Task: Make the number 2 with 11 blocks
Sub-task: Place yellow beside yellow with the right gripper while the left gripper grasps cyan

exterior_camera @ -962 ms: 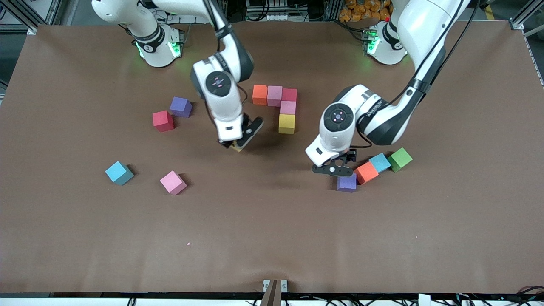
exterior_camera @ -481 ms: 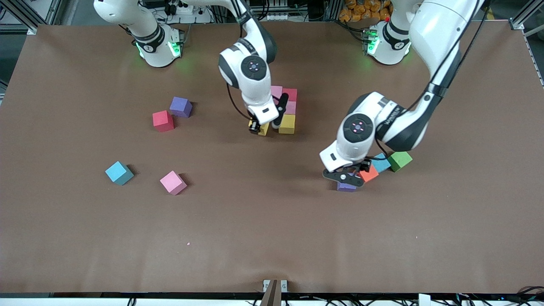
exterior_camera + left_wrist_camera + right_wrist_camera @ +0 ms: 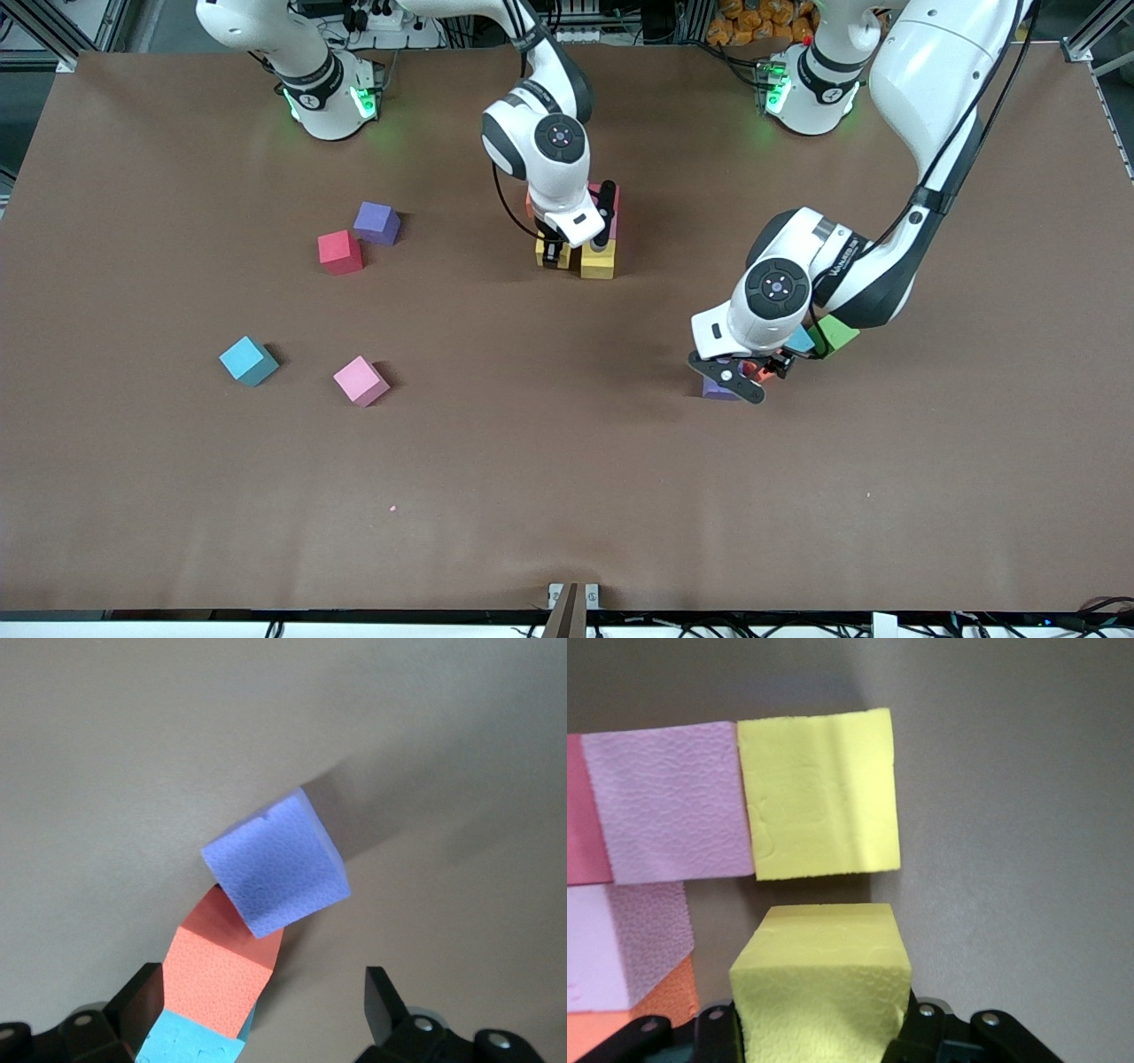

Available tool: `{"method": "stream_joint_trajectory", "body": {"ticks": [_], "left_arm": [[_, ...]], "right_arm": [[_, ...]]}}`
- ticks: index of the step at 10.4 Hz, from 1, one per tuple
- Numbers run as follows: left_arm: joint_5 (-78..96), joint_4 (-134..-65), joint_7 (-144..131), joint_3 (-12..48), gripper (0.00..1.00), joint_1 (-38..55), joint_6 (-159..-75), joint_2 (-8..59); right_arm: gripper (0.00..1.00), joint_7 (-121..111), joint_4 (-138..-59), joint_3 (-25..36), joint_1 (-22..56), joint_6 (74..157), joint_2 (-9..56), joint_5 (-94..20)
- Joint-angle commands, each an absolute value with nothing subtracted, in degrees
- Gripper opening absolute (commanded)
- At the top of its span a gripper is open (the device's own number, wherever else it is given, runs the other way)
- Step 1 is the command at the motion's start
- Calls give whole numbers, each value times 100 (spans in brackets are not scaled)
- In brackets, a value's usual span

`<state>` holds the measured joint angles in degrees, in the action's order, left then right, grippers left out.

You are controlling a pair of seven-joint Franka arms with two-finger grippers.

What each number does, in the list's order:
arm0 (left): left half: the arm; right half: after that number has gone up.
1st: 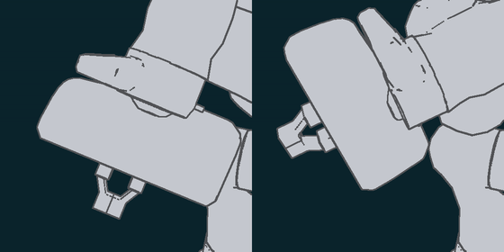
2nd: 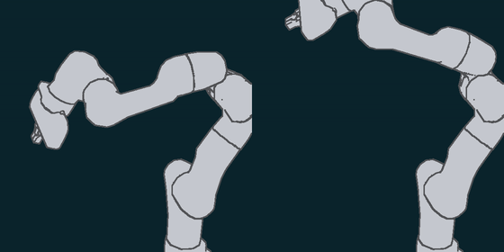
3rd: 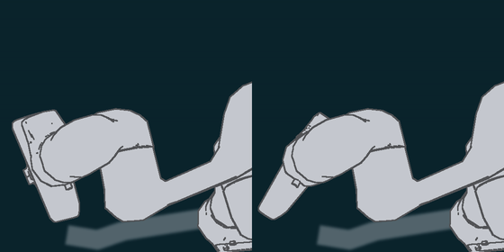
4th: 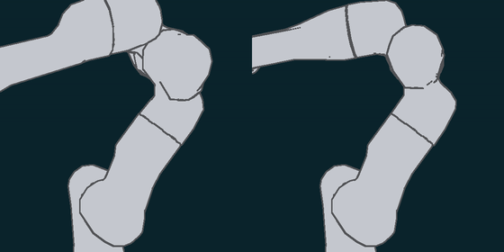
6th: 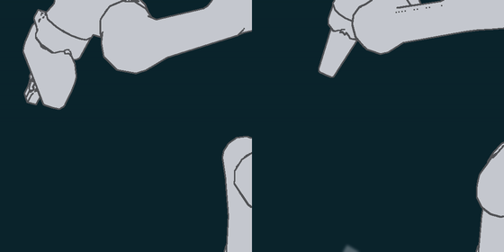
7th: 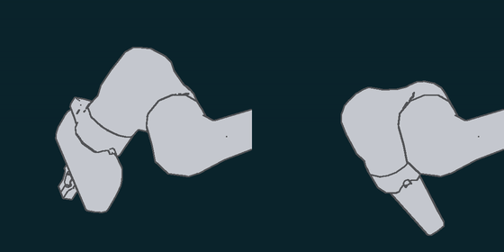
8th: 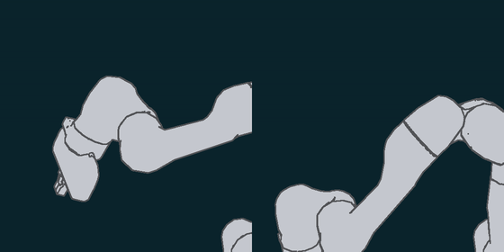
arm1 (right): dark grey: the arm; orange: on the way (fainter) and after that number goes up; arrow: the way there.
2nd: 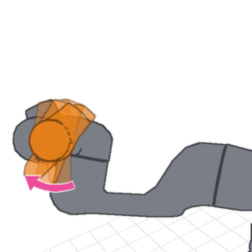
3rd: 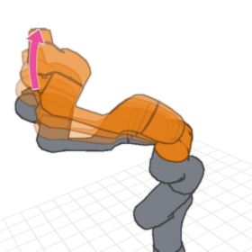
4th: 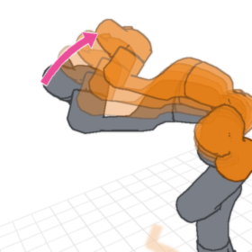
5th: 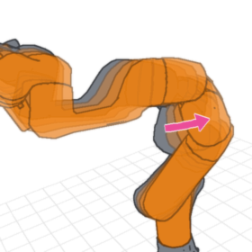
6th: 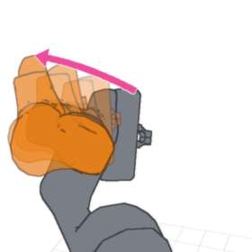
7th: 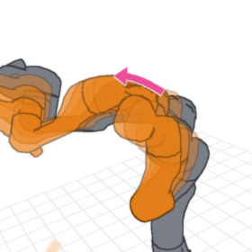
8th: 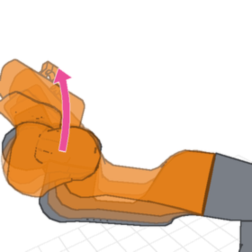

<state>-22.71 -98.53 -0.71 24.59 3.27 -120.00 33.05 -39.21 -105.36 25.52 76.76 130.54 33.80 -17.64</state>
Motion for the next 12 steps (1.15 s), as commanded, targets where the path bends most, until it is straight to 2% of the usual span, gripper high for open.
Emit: {"method": "stream_joint_trajectory", "body": {"ticks": [1, 6, 12], "left_arm": [[-2180, -10054, 420, 2443, 100, 308, -11997, 3208], [-2153, -10177, 1775, 2443, 100, -185, -11918, 3146], [-2039, -10890, 1924, 2452, 100, -298, -11918, 2716]], "right_arm": [[55, -3999, -10223, 2584, 7682, 13025, 3647, -1740], [54, -3999, -10063, 2575, 7682, 13104, 3832, -1749], [54, -3999, -10055, 2505, 7682, 13219, 3920, -1731]]}}
